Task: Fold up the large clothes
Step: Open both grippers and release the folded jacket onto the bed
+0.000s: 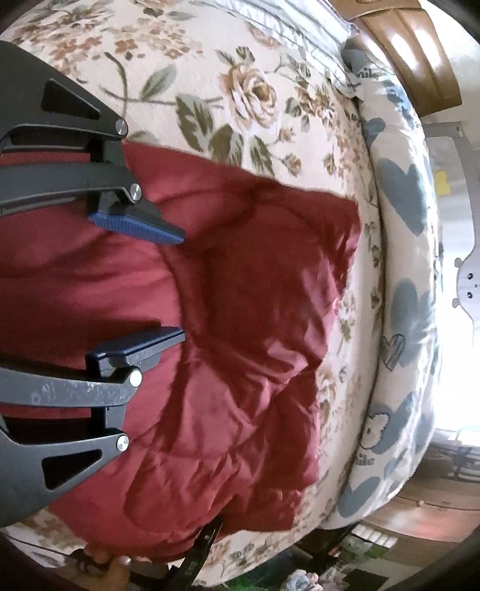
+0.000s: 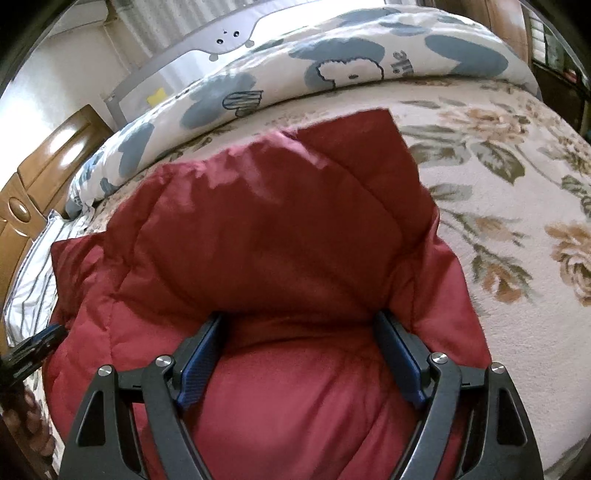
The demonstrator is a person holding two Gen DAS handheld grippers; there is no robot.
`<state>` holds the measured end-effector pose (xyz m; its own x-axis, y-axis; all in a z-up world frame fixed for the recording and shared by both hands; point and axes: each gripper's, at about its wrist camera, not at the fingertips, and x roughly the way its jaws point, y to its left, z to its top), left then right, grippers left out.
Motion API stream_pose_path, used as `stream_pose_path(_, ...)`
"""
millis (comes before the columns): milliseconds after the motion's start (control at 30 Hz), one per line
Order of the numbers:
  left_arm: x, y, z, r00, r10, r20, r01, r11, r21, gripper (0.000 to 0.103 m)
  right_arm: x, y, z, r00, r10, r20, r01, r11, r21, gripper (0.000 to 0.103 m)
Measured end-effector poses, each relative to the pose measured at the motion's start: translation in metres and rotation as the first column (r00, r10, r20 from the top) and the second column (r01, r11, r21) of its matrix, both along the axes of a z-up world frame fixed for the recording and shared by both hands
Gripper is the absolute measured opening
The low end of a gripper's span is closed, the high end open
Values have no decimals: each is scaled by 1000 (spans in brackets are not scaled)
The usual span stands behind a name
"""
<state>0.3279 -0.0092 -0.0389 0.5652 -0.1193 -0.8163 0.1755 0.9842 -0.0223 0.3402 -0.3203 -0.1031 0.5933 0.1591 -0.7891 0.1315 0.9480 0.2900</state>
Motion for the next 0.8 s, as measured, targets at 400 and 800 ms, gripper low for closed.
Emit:
stream_pose_path(400,-29,55,4,996,88,9,-87,993,-81,55,-60,-3,36,998,30,51,-26,997,-74,85)
stream_pose_path(800,-20,95,-11,991,111,-78,-128,957,-259,60,-77,-59,29,999,-42,-1,42,997,62,89)
